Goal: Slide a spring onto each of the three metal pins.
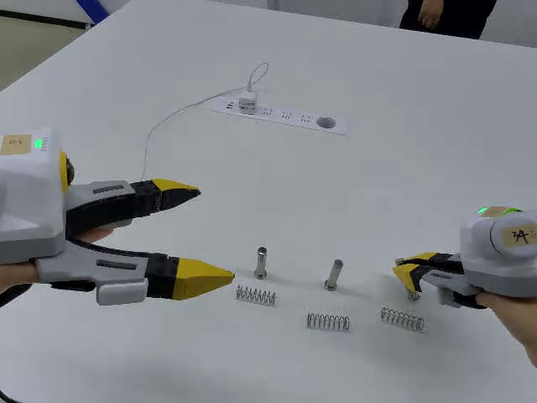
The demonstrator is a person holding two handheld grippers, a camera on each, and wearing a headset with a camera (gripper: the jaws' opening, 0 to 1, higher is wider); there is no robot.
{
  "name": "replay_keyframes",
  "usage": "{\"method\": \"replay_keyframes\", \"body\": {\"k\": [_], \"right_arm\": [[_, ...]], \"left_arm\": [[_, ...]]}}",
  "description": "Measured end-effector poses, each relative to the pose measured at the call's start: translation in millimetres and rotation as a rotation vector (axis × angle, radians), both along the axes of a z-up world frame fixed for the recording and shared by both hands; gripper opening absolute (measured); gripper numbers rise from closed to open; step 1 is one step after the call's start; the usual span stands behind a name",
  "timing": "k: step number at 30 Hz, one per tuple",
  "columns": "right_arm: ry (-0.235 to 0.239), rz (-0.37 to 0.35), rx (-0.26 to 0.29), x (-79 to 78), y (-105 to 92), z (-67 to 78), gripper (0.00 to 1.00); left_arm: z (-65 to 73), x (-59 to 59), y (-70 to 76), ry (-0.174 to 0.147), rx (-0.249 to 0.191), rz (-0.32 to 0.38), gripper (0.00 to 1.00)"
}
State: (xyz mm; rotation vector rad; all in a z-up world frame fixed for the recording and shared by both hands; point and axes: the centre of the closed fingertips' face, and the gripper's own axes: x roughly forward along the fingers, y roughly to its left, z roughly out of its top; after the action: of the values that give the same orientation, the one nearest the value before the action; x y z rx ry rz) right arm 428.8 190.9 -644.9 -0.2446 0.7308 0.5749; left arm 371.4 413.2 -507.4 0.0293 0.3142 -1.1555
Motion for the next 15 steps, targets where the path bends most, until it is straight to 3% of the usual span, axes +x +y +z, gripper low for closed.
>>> {"method": "replay_keyframes", "body": {"k": [15], "right_arm": [[-0.035, -0.016, 0.042, -5.8, -3.6, 8.4, 0.07]], "left_arm": [[4.8, -4.1, 0.0, -0.009, 0.002, -0.001, 0.74]]}}
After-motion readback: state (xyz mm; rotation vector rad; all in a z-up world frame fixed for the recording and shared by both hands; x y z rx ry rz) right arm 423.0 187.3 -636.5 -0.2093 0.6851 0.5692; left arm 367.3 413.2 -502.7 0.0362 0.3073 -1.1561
